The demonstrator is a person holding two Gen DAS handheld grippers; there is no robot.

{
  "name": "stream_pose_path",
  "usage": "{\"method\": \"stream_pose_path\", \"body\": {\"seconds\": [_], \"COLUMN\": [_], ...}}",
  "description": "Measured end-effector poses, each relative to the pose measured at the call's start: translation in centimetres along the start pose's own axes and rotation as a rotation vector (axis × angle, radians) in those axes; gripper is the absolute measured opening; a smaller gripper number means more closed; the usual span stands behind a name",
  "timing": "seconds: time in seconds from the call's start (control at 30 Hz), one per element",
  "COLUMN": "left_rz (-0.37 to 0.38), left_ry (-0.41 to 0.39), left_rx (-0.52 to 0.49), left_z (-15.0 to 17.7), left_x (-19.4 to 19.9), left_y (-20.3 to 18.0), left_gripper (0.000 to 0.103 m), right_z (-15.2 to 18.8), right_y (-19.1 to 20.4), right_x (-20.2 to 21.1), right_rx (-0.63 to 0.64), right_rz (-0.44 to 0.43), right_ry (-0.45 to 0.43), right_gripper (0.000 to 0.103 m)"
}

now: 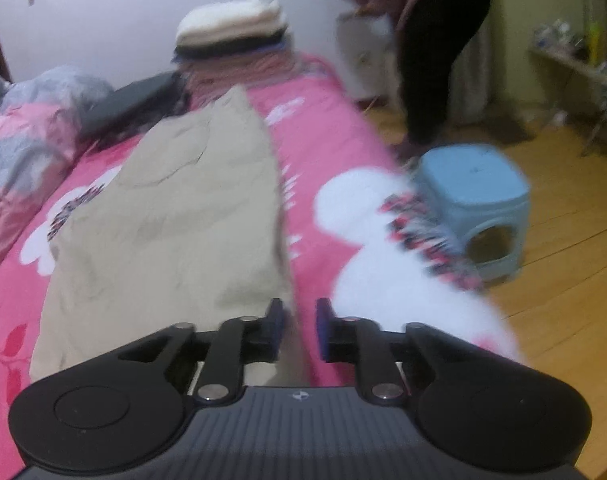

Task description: Fold clothes

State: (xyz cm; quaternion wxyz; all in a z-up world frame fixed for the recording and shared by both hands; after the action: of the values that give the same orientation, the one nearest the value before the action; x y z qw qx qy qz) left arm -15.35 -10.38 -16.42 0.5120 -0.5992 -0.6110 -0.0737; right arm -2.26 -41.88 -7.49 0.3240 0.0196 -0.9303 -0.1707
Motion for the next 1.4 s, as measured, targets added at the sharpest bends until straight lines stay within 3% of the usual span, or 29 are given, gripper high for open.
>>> {"method": "stream_pose_path", "body": {"seconds": [0.1,0.23,0.33,0.4,0.5,0.63,0.73,0.87,0.9,0.97,1.03,1.13,1.23,1.3,1.4], "left_rz": [-0.017,-0.024,0.015,0.060,0.126,0.178,0.018,-0.336,-0.391,-0.445,-0.478,-0.512,-0.507,-0.504,-0.500], "left_ry": [-0.010,-0.035,-0.082,-0.110,-0.129,-0.158,-0.158,-0.075,-0.048,-0.019,0.007,0.027,0.017,0.010,0.000], "left_rx": [-0.022,-0.052,-0.075,-0.085,-0.063,0.005,0.097,0.170,0.184,0.199,0.185,0.157,0.143,0.137,0.131], "left_z": [-0.1,-0.4,-0.8,-1.1,-1.5,-2.1,-2.7,-3.5,-3.6,-3.4,-3.2,-2.8,-2.7,-2.5,-2.5], "left_x": [0.4,1.5,3.2,4.6,6.7,9.3,9.6,7.0,6.2,4.9,3.8,2.8,2.9,2.9,3.0], "left_y": [-0.8,-2.4,-3.9,-4.9,-5.9,-5.9,-4.2,-1.6,-1.1,-0.5,-0.5,-0.5,-0.5,-0.4,-0.4], "left_gripper": [0.039,0.041,0.053,0.057,0.064,0.068,0.067,0.064,0.063,0.062,0.062,0.062,0.062,0.062,0.062], "right_z": [-0.4,0.0,1.8,3.7,7.2,12.2,15.0,16.8,16.9,17.0,17.2,18.1,19.2,20.2,23.0], "right_y": [0.1,0.1,0.1,0.2,0.3,-0.2,0.6,4.8,6.6,10.3,14.3,18.0,17.7,16.2,13.1], "right_x": [7.0,21.4,33.1,38.8,45.3,48.7,47.6,41.1,38.5,33.1,28.2,21.6,18.6,20.6,25.8], "right_rx": [0.058,0.075,0.012,-0.002,-0.020,-0.053,-0.075,-0.002,0.049,0.153,0.293,0.417,0.407,0.363,0.260], "right_rz": [0.106,0.382,0.535,0.623,0.755,0.795,0.681,0.340,0.249,0.062,-0.050,-0.128,-0.095,-0.096,-0.055], "right_ry": [-0.118,-0.360,-0.512,-0.585,-0.651,-0.616,-0.535,-0.299,-0.216,-0.044,0.089,0.226,0.321,0.289,0.321], "right_gripper": [0.020,0.032,0.038,0.041,0.045,0.045,0.045,0.044,0.044,0.041,0.040,0.040,0.040,0.040,0.040]}}
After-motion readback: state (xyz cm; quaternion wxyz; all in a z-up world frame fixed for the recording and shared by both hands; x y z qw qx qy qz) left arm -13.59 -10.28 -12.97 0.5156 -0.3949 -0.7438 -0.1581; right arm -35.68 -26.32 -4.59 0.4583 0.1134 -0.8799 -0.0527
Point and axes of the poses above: each gripper's, at about its wrist camera, not at the fingertips, and x roughly against the way its jaws point, y to its left, z to its underside, the point moved 1 cm from there along -x, roughly the way its jaws point, and after that the axes turned 15 degrees about -z, right-handed, at the moved point
